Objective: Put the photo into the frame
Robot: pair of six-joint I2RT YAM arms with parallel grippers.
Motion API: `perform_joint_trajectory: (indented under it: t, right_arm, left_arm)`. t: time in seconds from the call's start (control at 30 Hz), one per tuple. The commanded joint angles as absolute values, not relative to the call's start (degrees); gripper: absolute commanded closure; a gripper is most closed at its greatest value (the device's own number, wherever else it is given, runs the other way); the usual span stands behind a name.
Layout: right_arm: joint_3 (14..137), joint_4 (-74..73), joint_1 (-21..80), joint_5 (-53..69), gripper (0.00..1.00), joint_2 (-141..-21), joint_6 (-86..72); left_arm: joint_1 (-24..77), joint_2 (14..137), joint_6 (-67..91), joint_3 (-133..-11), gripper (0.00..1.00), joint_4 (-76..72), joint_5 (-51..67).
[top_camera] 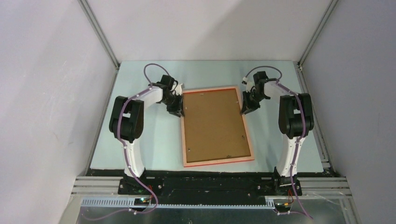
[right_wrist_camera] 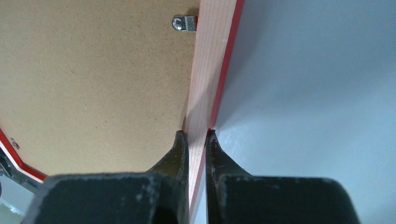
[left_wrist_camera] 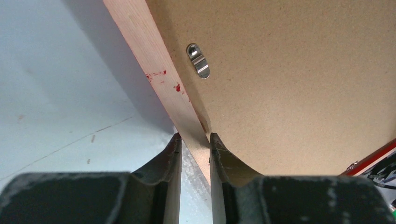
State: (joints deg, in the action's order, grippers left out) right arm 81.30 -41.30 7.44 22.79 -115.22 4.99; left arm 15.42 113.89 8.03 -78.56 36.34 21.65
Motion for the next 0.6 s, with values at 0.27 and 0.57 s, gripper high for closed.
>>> perform_joint_trajectory:
  t: [0.27, 0.57]
  right_arm:
    - [89.44, -40.56, 6.69, 25.68, 1.0, -118.26, 7.6]
    - [87.34, -39.27, 6.67, 26.75, 1.0, -117.82, 7.19]
  left_arm:
    - [12.82, 114.58, 5.22, -83.75, 0.46, 35.79, 18.92]
    - [12.85, 118.18, 7.43, -89.58, 0.23, 35.84, 16.58]
